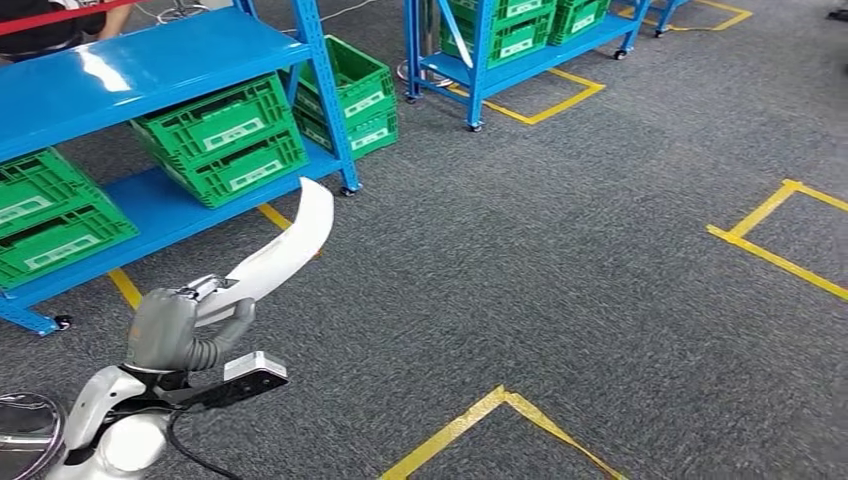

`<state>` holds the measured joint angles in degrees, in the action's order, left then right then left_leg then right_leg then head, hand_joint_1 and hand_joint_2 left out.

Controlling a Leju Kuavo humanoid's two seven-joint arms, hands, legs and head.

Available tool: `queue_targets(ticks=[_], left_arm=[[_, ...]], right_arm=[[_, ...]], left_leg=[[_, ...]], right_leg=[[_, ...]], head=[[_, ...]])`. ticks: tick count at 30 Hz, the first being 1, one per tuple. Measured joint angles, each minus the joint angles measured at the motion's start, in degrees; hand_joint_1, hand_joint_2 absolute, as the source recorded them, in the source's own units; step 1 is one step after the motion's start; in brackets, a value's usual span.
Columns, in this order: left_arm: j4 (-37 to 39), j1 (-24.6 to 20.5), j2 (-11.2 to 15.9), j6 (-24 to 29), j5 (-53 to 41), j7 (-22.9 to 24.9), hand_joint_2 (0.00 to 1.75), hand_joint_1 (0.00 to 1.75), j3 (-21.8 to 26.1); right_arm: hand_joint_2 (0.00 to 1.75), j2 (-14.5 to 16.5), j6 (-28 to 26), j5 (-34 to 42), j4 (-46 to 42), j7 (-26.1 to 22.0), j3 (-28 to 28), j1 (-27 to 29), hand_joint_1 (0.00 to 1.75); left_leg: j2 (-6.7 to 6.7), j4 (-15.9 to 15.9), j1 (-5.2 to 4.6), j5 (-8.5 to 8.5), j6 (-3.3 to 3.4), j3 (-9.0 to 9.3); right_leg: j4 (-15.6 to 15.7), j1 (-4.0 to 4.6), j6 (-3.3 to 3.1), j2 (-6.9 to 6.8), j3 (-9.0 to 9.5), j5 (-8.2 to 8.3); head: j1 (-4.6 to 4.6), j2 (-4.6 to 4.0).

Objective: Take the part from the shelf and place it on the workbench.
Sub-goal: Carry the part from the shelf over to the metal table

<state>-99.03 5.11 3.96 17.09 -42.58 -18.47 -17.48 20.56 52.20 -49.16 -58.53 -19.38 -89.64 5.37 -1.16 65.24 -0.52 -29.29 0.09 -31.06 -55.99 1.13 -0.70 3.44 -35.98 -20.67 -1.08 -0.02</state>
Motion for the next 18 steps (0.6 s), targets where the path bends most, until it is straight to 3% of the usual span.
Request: queue_targets(ticks=[2, 3, 5, 6, 7, 8, 10, 11, 12, 13, 14, 15, 16, 17, 18], left_arm=[[0.02, -0.14, -0.01, -0.09, 0.02, -0.03, 1.75, 1.75, -0.01], [0.03, -0.22, -0.03, -0.17, 0.04, -0.05, 1.75, 1.75, -0.02], [0.08, -0.39, -0.15, -0.48, 0.26, -0.13, 1.75, 1.75, -0.05], [0.10, -0.56, -0.23, -0.70, 0.48, -0.18, 1.75, 1.75, -0.06], [0.14, -0.70, -0.33, -0.97, 0.79, -0.25, 1.75, 1.75, -0.07], [0.19, -0.81, -0.42, -1.26, 1.10, -0.34, 1.75, 1.75, -0.08], [0.34, -0.89, -0.53, -1.82, 1.77, -0.68, 1.75, 1.75, -0.16], [0.44, -0.91, -0.57, -2.08, 2.07, -0.90, 1.75, 1.75, -0.24], [0.54, -0.96, -0.61, -2.34, 2.49, -1.12, 1.75, 1.75, -0.34], [0.62, -1.05, -0.67, -2.82, 3.31, -1.34, 1.75, 1.75, -0.45], [0.70, -1.20, -0.75, -3.46, 4.56, -1.61, 1.75, 1.75, -0.54], [0.76, -1.40, -0.91, -4.15, 6.27, -1.93, 1.75, 1.75, -0.60], [0.81, -1.62, -1.14, -4.79, 8.27, -2.28, 1.75, 1.75, -0.62], [0.87, -1.87, -1.39, -5.14, 10.18, -2.58, 1.75, 1.75, -0.60], [0.95, -2.10, -1.71, -5.30, 11.89, -2.83, 1.75, 1.75, -0.57]], right_arm=[[1.75, 0.01, -0.01, 0.34, 0.00, 0.26, 0.00, -0.03, 0.00], [1.75, 0.01, -0.02, 0.60, 0.00, 0.50, -0.01, 0.02, 0.00], [1.75, 0.02, -0.25, 1.04, 0.00, 1.04, -0.06, 0.31, 0.00], [1.75, 0.04, -0.49, 1.20, 0.01, 1.22, -0.08, 0.51, 0.00], [1.75, 0.07, -0.78, 1.29, 0.01, 1.34, -0.09, 0.65, 0.00], [1.75, 0.09, -1.03, 1.38, 0.02, 1.38, -0.09, 0.66, 0.00], [1.75, 0.10, -1.44, 1.54, 0.02, 1.39, -0.04, 0.43, 0.00], [1.75, 0.10, -1.61, 1.62, 0.03, 1.38, -0.02, 0.32, 0.00], [1.75, 0.11, -1.79, 1.68, 0.05, 1.38, -0.01, 0.30, 0.00], [1.75, 0.11, -2.02, 1.76, 0.08, 1.39, 0.00, 0.33, 0.00], [1.75, 0.11, -2.31, 1.86, 0.13, 1.39, 0.00, 0.36, 0.00], [1.75, 0.11, -2.67, 2.00, 0.21, 1.39, 0.02, 0.35, 0.00], [1.75, 0.14, -3.12, 2.16, 0.33, 1.40, 0.07, 0.23, 0.00], [1.75, 0.17, -3.63, 2.29, 0.45, 1.40, 0.13, 0.06, 0.00], [1.75, 0.20, -4.12, 2.37, 0.58, 1.37, 0.19, -0.06, 0.00]], left_leg=[[-1.89, -7.90, -0.12, -0.05, 0.53, 5.17], [-2.39, -10.09, -0.18, -0.57, 0.65, 6.40], [-1.59, -10.87, -0.26, -0.22, 0.90, 6.13], [-0.99, -10.93, -0.19, 0.32, 1.19, 5.70], [-0.37, -11.00, -0.10, 0.91, 1.51, 5.19], [0.32, -11.08, 0.05, 1.51, 1.73, 4.58], [1.65, -11.06, 0.07, 2.57, 1.82, 3.27], [2.40, -11.04, 0.12, 3.11, 1.66, 2.57], [3.17, -11.01, 0.20, 3.65, 1.45, 1.85], [3.92, -10.96, 0.30, 4.16, 1.18, 1.15], [4.61, -10.87, 0.43, 4.62, 0.84, 0.51], [5.21, -10.71, 0.53, 5.01, 0.46, 0.02], [5.72, -10.50, 0.59, 5.27, 0.06, -0.39], [6.17, -10.25, 0.57, 5.45, -0.35, -0.66], [6.62, -10.03, 0.55, 5.59, -0.70, -0.78]], right_leg=[[-0.43, 0.17, 0.32, 1.17, -1.43, 1.35], [-0.44, 0.17, 0.58, 1.67, -1.83, 2.04], [-0.17, 0.04, 1.21, 2.46, -2.41, 3.24], [-0.47, -0.05, 1.55, 2.07, -2.89, 2.85], [-1.63, -0.14, 1.94, 1.10, -3.58, 1.31], [-3.97, -0.32, 2.37, -0.22, -4.48, -1.27], [-11.47, -0.91, 3.43, -2.43, -6.45, -6.98], [-15.29, -1.30, 3.92, -2.84, -7.12, -8.17], [-17.92, -1.70, 4.37, -3.04, -7.21, -7.80], [-18.73, -2.11, 4.81, -3.21, -6.41, -6.34], [-17.38, -2.50, 5.24, -3.53, -4.47, -4.58], [-13.99, -2.87, 5.72, -4.33, -1.46, -3.69], [-9.51, -2.92, 6.12, -5.35, 2.16, -4.12], [-5.49, -2.85, 6.00, -6.19, 5.06, -5.24], [-2.67, -2.65, 5.59, -6.74, 6.74, -6.48]], head=[[-0.09, 0.00], [-0.03, 0.00], [0.09, 0.00], [0.14, 0.01], [0.00, 0.01], [-0.11, 0.01], [-0.30, 0.01], [-0.30, 0.01], [-0.29, 0.01], [-0.28, 0.00], [-0.28, 0.01], [-0.29, 0.01], [-0.37, 0.01], [-0.33, 0.01], [-0.30, 0.01]])
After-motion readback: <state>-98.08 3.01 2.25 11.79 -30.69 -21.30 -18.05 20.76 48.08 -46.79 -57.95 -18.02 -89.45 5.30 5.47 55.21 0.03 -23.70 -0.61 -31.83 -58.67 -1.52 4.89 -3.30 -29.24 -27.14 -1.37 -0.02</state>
